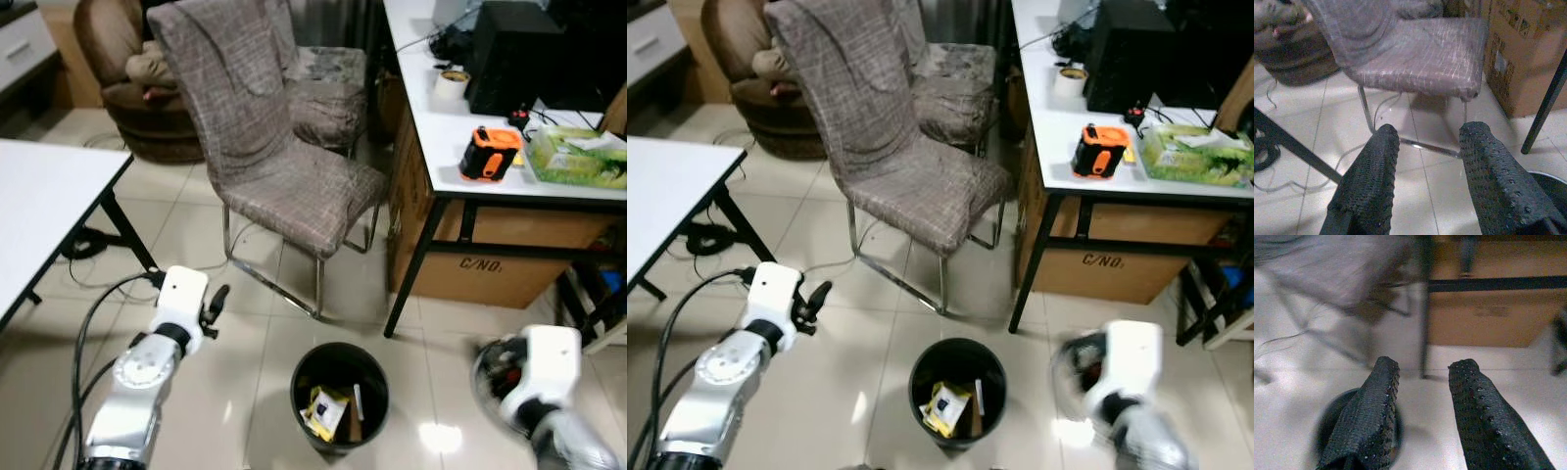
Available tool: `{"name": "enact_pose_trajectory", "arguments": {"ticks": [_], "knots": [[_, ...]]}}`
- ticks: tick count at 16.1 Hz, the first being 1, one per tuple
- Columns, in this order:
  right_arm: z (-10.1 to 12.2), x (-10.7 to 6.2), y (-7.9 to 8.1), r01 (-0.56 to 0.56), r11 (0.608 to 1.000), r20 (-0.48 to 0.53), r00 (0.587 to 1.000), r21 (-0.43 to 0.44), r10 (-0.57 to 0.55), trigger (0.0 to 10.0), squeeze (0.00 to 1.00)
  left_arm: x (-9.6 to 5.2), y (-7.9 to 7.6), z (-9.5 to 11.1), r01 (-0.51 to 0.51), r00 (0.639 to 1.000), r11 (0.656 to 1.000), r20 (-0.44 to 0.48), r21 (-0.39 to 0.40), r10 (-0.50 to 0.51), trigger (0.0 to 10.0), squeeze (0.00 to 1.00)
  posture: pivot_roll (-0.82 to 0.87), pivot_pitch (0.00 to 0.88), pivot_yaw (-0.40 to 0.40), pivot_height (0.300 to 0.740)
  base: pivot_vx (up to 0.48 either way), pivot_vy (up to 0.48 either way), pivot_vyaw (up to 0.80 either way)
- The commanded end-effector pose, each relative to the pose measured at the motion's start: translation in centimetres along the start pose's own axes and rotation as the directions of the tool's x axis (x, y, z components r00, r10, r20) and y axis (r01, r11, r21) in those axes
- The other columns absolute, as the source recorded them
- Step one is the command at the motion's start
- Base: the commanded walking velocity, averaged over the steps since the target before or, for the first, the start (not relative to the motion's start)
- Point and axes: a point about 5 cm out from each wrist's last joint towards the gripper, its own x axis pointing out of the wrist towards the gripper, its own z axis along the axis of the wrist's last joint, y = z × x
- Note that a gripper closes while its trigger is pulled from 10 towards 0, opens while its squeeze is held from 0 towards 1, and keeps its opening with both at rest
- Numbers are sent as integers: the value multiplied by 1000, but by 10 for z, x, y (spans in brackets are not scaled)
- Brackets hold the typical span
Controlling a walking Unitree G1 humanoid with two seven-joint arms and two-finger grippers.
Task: Picking trash to rubbish bin
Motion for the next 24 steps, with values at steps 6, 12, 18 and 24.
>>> {"name": "enact_pose_trajectory", "arguments": {"ticks": [6,12,18,24], "knots": [[23,37,46,-69,997,163,984,-29,73,10000,0,-17,-11,27,-36,993,998,109,-58,42,10000,0,-82,39,12,740,0,0,0],[11,41,61,-90,994,125,987,-62,97,10000,0,-17,-16,31,-17,995,1000,96,-26,19,10000,0,-74,40,13,740,0,0,0],[12,47,65,-95,993,119,988,-66,103,10000,0,-15,-14,32,-19,996,1000,91,-18,21,10000,0,-63,13,14,740,-257,0,0],[14,54,69,-96,993,134,986,-67,104,10000,0,-15,-8,34,-34,995,999,95,5,33,10000,0,-40,0,17,740,-358,0,0]]}}
